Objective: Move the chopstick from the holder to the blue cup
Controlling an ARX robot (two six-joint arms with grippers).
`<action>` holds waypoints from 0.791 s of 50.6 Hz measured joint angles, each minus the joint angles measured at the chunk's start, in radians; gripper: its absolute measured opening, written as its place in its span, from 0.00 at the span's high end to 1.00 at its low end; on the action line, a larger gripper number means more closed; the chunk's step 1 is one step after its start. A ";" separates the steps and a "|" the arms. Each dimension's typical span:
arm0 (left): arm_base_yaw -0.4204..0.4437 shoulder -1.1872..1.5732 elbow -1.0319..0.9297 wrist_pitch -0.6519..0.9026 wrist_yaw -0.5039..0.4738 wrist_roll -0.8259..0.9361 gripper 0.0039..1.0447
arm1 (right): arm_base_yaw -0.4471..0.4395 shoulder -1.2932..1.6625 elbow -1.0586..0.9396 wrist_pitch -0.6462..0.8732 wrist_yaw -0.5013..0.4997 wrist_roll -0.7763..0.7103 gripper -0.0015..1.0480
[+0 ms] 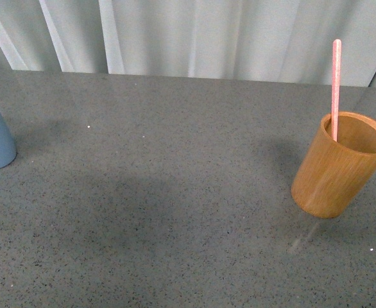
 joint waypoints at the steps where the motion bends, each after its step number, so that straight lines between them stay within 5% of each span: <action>1: 0.000 0.000 0.000 0.000 0.000 0.000 0.06 | 0.000 0.000 0.000 0.000 0.000 0.000 0.10; 40: 0.000 0.000 0.000 0.000 0.000 0.000 0.06 | 0.000 0.000 0.000 0.000 0.000 0.000 0.10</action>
